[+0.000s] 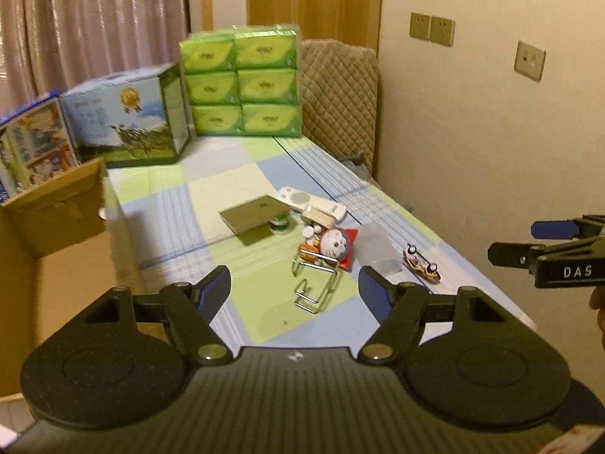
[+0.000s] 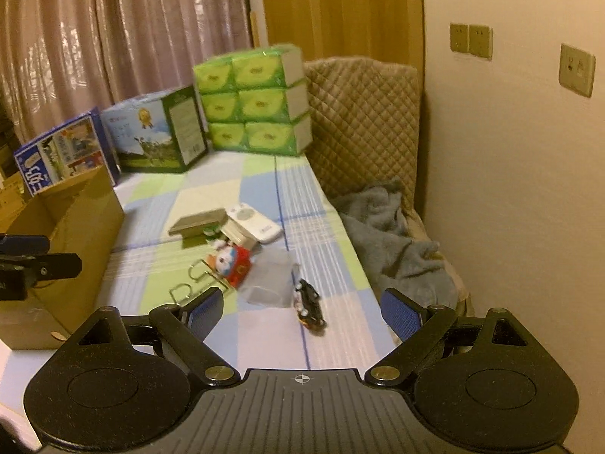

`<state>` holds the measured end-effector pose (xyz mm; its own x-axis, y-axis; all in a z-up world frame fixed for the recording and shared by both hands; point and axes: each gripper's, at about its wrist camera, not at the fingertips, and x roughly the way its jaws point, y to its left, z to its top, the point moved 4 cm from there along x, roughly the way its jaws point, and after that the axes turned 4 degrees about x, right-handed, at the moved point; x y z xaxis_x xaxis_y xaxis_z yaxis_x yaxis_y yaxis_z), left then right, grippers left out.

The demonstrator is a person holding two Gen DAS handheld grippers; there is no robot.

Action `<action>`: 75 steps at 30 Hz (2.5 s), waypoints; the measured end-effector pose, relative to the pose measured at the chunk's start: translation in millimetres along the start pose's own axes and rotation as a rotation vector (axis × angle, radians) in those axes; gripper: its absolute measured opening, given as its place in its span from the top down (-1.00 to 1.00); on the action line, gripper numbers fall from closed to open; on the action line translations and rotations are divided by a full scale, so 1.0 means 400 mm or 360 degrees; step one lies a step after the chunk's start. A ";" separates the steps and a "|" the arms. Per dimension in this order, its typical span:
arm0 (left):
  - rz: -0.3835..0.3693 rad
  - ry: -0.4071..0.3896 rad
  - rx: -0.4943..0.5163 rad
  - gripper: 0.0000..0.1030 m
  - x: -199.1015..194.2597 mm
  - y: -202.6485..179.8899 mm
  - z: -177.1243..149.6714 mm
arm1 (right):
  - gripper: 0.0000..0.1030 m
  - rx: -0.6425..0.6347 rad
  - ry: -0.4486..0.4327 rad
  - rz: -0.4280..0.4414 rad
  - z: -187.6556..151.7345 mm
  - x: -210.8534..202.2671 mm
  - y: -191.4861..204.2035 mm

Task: Organize rigid objects
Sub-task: 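Grasp the wire metal holder with the left tool while the right tool grasps the toy car, then carry holder and toy car into the cardboard box and open both tools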

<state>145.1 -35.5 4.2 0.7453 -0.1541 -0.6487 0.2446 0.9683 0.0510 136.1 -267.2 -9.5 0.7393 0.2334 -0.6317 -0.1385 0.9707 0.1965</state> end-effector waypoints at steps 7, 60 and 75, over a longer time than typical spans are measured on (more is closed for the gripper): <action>-0.0037 0.0061 0.0108 -0.38 0.109 -0.031 -0.026 | -0.65 -0.0048 0.0077 0.0038 -0.009 0.100 -0.019; -0.0089 0.0178 0.0127 0.44 0.364 -0.031 -0.124 | 0.57 -0.0411 0.0269 0.0018 -0.069 0.401 -0.007; -0.0097 0.0194 0.0096 0.49 0.360 -0.027 -0.126 | 0.64 -0.0338 0.0265 0.0013 -0.058 0.402 -0.011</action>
<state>218.4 -58.4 -127.9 0.6481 -0.1839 -0.7391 0.3266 0.9438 0.0516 240.5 -232.8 -129.3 0.6217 0.2303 -0.7487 -0.2922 0.9550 0.0511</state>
